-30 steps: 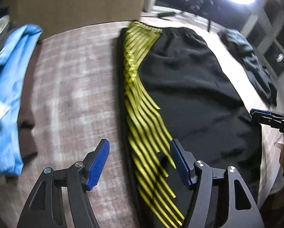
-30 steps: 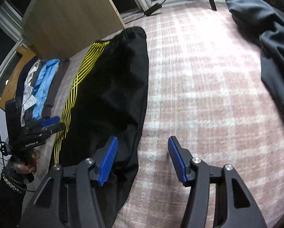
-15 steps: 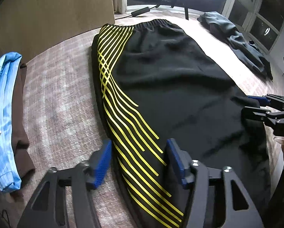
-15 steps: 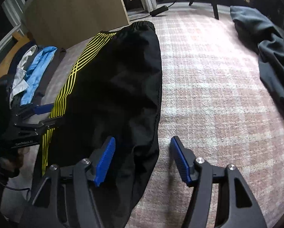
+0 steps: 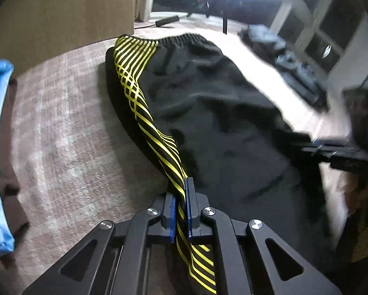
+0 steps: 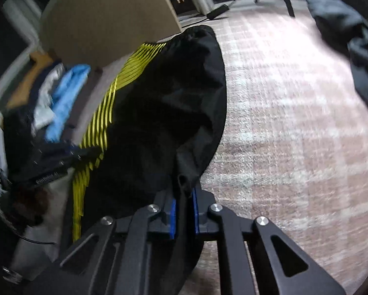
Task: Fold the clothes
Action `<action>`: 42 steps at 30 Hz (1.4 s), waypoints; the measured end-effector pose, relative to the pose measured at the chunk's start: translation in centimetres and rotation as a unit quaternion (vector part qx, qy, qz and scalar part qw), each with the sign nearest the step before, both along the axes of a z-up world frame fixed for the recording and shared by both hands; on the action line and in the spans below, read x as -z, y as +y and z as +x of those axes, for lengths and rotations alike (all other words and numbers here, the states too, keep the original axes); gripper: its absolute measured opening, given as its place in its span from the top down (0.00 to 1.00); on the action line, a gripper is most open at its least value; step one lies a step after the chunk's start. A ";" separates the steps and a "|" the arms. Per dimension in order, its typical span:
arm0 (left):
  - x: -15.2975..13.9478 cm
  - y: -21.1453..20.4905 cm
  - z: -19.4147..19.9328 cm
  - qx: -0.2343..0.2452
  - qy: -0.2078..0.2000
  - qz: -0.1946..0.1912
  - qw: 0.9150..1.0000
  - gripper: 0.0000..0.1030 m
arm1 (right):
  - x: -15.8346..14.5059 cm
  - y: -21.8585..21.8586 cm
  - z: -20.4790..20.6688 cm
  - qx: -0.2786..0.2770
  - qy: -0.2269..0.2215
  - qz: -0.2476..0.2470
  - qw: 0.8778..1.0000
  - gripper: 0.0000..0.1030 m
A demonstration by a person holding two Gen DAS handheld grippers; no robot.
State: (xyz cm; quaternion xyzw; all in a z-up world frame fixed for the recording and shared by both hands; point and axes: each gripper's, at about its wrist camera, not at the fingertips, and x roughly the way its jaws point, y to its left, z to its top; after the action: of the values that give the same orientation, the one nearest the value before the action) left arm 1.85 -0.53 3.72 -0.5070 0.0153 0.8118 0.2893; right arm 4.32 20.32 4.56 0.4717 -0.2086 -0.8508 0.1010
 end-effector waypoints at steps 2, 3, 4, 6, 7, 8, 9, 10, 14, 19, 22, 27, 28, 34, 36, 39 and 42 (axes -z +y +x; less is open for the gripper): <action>-1.3 -0.7 0.0 -0.007 0.002 0.026 1.000 0.95 | -0.6 1.0 0.5 0.014 0.013 -0.035 0.999 0.92; -2.0 -1.1 0.0 -0.010 0.003 0.040 0.999 0.95 | -1.1 1.4 0.8 0.019 0.021 -0.045 0.999 0.92; -2.7 -1.4 0.0 -0.013 0.003 0.053 0.999 0.95 | -1.8 1.8 1.1 0.024 0.033 -0.053 0.998 0.92; -4.5 -1.7 0.1 -0.013 0.017 0.069 0.997 0.95 | -4.0 2.3 1.7 0.029 0.063 -0.059 0.996 0.92; -5.6 -1.7 0.3 -0.011 0.029 0.072 0.997 0.95 | -5.1 2.5 1.9 0.030 0.078 -0.060 0.995 0.92; -6.8 -1.5 0.6 -0.009 0.046 0.068 0.997 0.95 | -6.2 2.6 2.1 0.030 0.092 -0.058 0.994 0.92; -8.3 -1.2 0.8 -0.004 0.066 0.063 0.996 0.95 | -7.4 2.5 2.3 0.029 0.107 -0.051 0.993 0.92; -9.6 -1.0 1.2 0.000 0.086 0.058 0.995 0.95 | -8.8 2.3 2.6 0.028 0.125 -0.041 0.991 0.92; -15.2 -0.4 2.4 0.010 0.164 0.041 0.986 0.95 | -14.1 1.7 3.8 0.022 0.191 -0.017 0.981 0.92; -21.4 -2.4 3.6 -0.012 0.213 0.078 0.974 0.94 | -19.9 1.6 4.6 0.018 0.260 -0.023 0.965 0.92; -23.4 -4.1 5.3 -0.030 0.232 0.094 0.968 0.94 | -21.9 0.0 5.3 0.008 0.285 -0.036 0.958 0.92; -25.3 -8.2 10.4 -0.068 0.265 0.071 0.959 0.95 | -24.4 -4.1 6.6 -0.038 0.312 -0.042 0.948 0.92; -25.4 -9.2 11.2 -0.080 0.265 0.066 0.959 0.95 | -24.6 -5.3 6.6 -0.051 0.315 -0.044 0.947 0.92; -25.9 -17.0 14.7 -0.168 0.260 0.021 0.951 0.95 | -25.0 -13.9 5.3 -0.136 0.308 -0.053 0.940 0.92; -26.5 -19.9 15.3 -0.198 0.264 0.008 0.944 0.95 | -25.0 -17.3 4.1 -0.167 0.295 -0.056 0.939 0.92; -27.8 -23.9 15.1 -0.233 0.282 -0.010 0.931 0.95 | -25.5 -21.8 2.2 -0.200 0.285 -0.061 0.936 0.92; -29.0 -27.1 14.4 -0.255 0.301 -0.029 0.918 0.95 | -26.8 -25.4 0.4 -0.218 0.292 -0.065 0.929 0.92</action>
State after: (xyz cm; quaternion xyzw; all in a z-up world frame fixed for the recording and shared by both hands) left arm 16.29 -27.63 32.69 -0.2336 -0.0042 0.9715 0.0397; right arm 4.72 -5.12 31.32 0.2289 -0.1167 -0.8924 0.3710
